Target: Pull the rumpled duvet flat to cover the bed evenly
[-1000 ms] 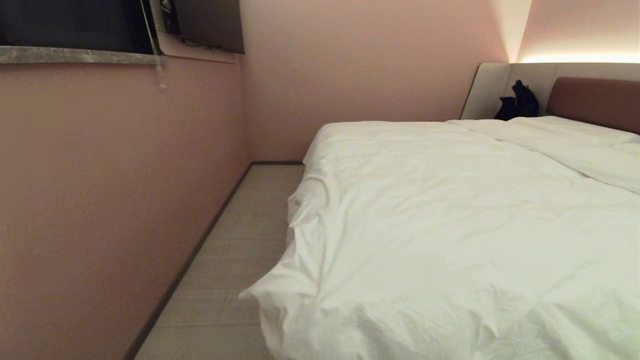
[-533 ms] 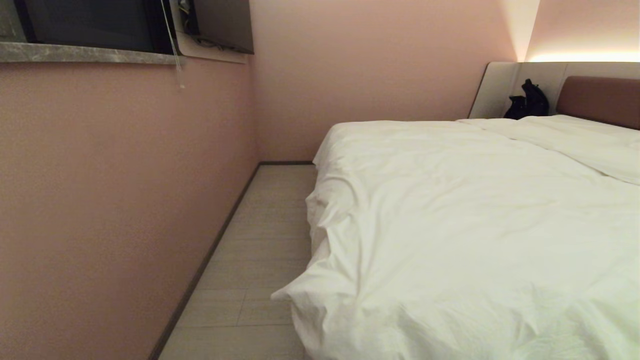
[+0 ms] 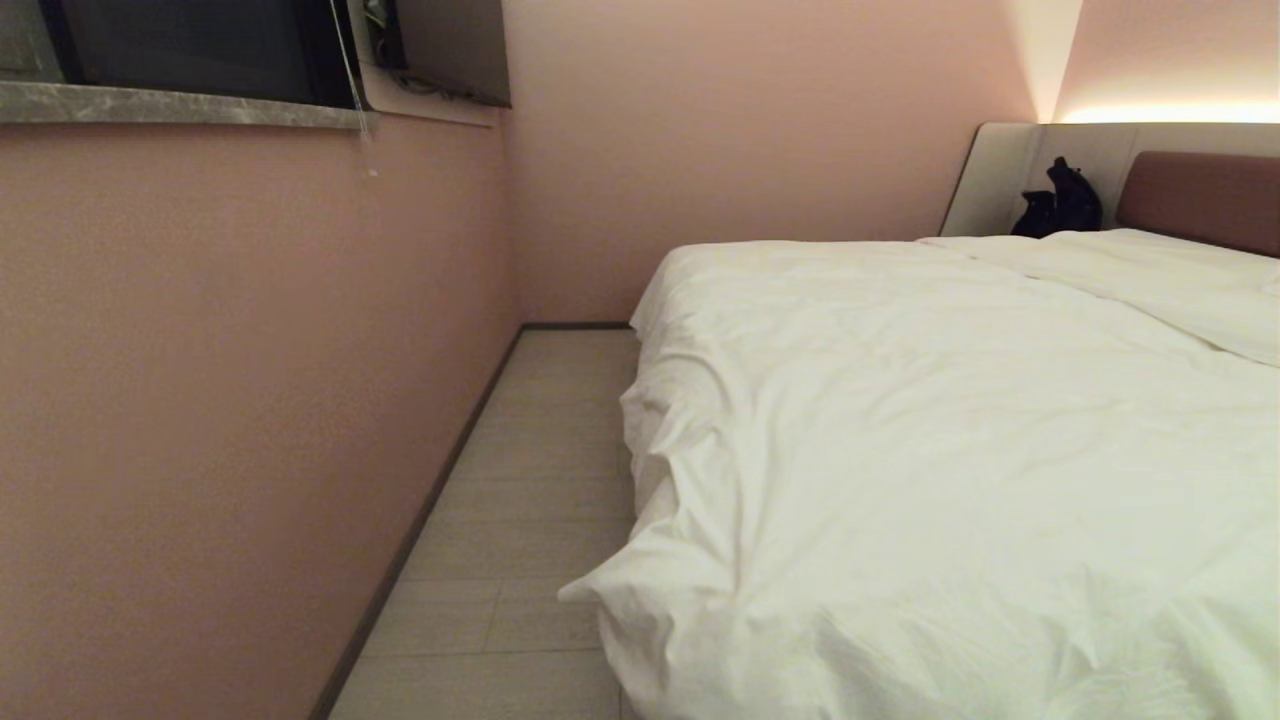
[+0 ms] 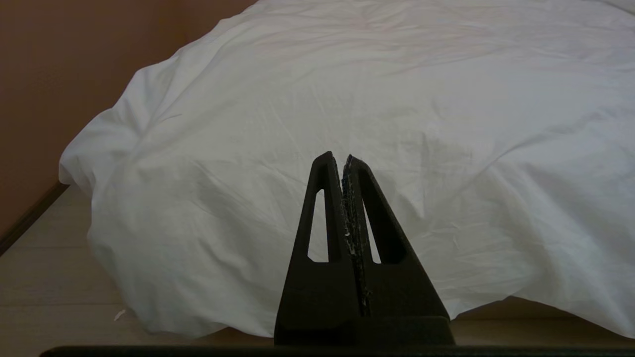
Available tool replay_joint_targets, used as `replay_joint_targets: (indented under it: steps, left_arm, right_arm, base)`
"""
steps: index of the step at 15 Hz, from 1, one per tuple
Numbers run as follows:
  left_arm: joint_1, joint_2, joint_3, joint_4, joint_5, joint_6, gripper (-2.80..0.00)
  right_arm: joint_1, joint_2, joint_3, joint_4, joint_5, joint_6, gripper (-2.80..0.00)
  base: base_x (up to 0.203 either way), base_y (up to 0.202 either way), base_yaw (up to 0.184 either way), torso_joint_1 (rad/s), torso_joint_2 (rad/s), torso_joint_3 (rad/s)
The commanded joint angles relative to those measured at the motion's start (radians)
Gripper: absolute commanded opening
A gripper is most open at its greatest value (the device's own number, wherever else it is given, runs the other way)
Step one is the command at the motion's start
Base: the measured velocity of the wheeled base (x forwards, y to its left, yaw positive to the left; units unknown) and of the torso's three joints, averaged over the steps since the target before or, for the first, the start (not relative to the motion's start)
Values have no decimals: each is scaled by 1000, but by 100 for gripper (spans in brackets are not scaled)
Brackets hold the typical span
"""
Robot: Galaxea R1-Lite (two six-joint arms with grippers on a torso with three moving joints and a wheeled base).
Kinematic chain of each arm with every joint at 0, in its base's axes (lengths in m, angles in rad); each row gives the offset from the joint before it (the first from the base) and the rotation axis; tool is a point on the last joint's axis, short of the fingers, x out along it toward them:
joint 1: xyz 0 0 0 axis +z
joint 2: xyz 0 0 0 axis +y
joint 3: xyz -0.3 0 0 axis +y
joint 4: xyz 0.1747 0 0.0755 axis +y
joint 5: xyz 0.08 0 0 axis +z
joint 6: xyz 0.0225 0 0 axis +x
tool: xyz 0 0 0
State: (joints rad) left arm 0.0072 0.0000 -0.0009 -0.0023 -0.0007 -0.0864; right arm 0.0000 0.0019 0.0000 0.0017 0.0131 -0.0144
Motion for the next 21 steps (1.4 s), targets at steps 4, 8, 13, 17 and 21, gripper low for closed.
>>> replay_joint_targets:
  steps: [4, 8, 13, 17, 21]
  left_arm:
    - [0, 0, -1, -1, 1, -1, -280]
    - [0, 0, -1, -1, 1, -1, -280]
    - [0, 0, 1, -1, 0, -1, -280]
    - [0, 0, -1, -1, 1, -1, -280]
    - [0, 0, 1, -1, 1, -1, -280]
  right_arm:
    - [2, 0, 0, 0, 1, -1, -280]
    - [0, 0, 0, 0, 1, 0, -280]
    - [2, 0, 0, 0, 1, 0, -280]
    - [0, 0, 0, 0, 1, 1, -280]
    - [1, 0, 0, 0, 1, -1, -280]
  base:
    - [0, 0, 0, 0, 0, 0]
    - [0, 0, 0, 0, 0, 0]
    - [0, 0, 0, 0, 0, 0]
    - [0, 0, 0, 0, 0, 0]
    - [0, 0, 0, 0, 0, 0]
